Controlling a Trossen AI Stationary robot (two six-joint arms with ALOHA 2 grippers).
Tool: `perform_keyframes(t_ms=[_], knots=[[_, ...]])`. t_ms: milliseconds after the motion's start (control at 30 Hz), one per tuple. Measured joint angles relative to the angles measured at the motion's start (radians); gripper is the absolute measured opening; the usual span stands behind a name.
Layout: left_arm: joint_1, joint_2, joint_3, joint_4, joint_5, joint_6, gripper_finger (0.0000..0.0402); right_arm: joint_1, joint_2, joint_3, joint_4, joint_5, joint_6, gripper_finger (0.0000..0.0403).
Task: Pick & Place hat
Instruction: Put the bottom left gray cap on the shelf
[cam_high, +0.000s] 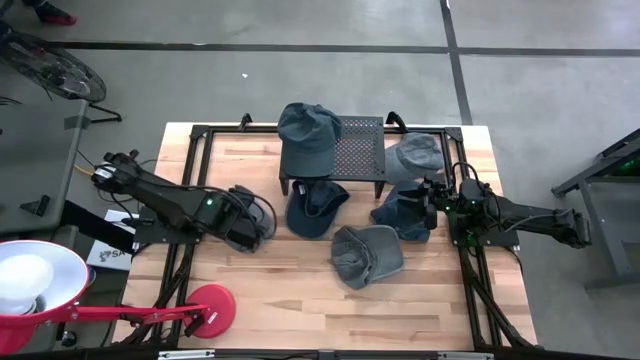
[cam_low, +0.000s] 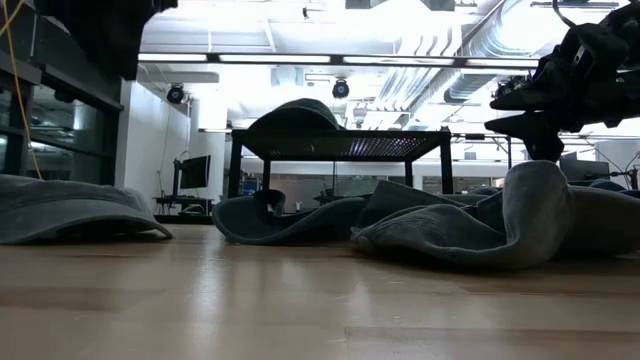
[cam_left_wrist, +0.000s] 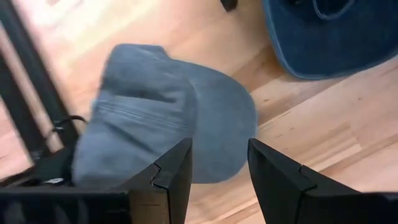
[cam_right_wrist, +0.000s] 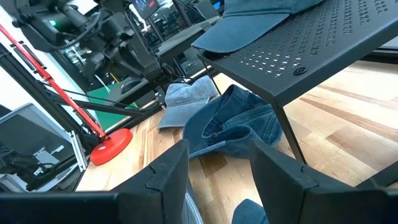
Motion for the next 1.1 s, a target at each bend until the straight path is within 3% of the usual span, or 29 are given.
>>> perform_keyframes(t_ms=[167, 533, 800, 967, 1100], knots=[[0.0, -0.002, -0.099, 0.154, 0.041, -0.007, 0.015, 0.0, 0.0, 0.0, 0.0, 0.0, 0.0, 0.0162], [0.0, -0.003, -0.374, 0.675, 0.082, -0.034, 0.015, 0.0, 0.0, 0.0, 0.0, 0.0, 0.0, 0.0161], [0.01, -0.003, -0.394, 0.727, -0.031, -0.025, 0.0171, 0.0, 0.0, 0.0, 0.0, 0.0, 0.0, 0.0162], [0.059, -0.003, -0.394, 0.723, 0.005, -0.042, 0.021, 0.0, 0.0, 0.0, 0.0, 0.0, 0.0, 0.0162], [0.076, -0.003, -0.394, 0.693, 0.022, -0.036, 0.022, 0.0, 0.0, 0.0, 0.0, 0.0, 0.0, 0.0162]])
